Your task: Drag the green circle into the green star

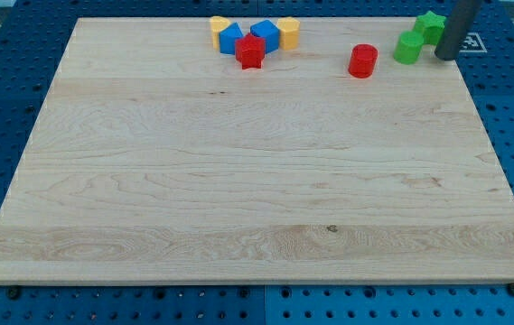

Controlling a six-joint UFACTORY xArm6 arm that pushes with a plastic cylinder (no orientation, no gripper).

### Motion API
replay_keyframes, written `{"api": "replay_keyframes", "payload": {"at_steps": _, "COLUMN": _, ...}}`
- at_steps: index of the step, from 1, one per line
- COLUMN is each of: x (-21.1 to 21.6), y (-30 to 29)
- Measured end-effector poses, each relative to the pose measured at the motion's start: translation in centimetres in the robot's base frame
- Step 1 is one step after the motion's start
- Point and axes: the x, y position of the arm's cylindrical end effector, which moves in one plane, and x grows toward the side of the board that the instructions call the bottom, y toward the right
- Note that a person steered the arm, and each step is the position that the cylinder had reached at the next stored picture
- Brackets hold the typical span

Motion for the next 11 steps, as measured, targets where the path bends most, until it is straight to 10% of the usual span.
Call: {"api": "replay_keyframes", "payload": {"at_steps": 11, "x": -1.2, "y": -10.1}}
